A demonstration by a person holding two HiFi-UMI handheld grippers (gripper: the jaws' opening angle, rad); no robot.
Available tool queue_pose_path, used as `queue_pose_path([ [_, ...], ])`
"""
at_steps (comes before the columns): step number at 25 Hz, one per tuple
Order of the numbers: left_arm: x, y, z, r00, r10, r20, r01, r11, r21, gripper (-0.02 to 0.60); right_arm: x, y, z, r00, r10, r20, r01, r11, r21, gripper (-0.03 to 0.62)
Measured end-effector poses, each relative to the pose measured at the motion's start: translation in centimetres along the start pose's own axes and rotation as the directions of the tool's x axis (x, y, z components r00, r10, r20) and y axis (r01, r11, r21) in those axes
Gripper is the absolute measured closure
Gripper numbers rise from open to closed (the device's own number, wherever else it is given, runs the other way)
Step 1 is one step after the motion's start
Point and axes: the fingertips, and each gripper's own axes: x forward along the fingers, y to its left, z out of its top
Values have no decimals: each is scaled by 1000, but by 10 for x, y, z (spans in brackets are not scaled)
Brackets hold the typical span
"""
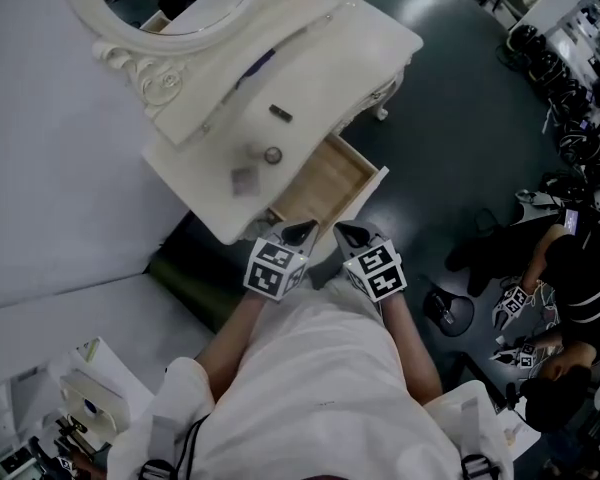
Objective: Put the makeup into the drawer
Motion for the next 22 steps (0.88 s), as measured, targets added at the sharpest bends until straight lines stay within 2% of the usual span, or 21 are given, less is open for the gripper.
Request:
queue_pose_path([
  [14, -3, 29, -3, 1000, 19, -4, -19, 1000, -11, 569, 11, 6, 7, 999, -5, -31, 4, 1000, -23, 582],
  [22, -14, 87, -8, 997, 49, -51, -49, 999, 3, 569, 30, 18, 10, 999, -14, -50, 15, 1000, 20, 582],
])
